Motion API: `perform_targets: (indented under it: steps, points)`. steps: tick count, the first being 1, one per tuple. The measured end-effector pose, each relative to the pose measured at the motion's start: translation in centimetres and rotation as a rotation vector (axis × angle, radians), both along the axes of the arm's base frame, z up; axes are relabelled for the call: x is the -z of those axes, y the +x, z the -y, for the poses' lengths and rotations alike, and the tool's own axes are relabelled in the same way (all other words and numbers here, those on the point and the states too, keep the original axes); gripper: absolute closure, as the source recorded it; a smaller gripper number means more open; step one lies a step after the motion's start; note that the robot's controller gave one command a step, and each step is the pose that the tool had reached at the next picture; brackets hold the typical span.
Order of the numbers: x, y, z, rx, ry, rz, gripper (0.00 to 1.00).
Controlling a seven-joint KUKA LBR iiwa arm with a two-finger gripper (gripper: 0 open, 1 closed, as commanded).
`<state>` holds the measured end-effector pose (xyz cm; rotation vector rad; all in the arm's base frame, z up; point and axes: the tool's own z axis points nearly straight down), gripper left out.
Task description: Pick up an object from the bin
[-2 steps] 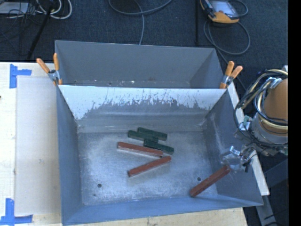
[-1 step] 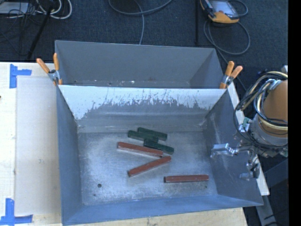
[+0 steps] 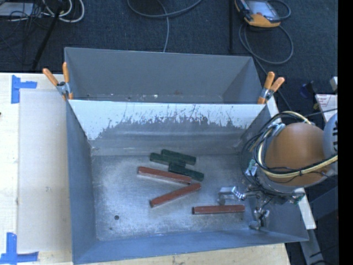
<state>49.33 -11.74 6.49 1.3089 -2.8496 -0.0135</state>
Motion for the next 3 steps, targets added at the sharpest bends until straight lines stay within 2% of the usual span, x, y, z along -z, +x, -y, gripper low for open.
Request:
perform_targets:
  steps: [1, 2, 3]
  points:
    - [-0.4, 0.2, 0.2, -0.001, -0.004, 0.007, 1.00]
    - [-0.4, 0.2, 0.2, -0.002, -0.004, 0.007, 0.00]
    - [-0.4, -0.8, -4.2, -0.149, -0.002, 0.007, 0.00]
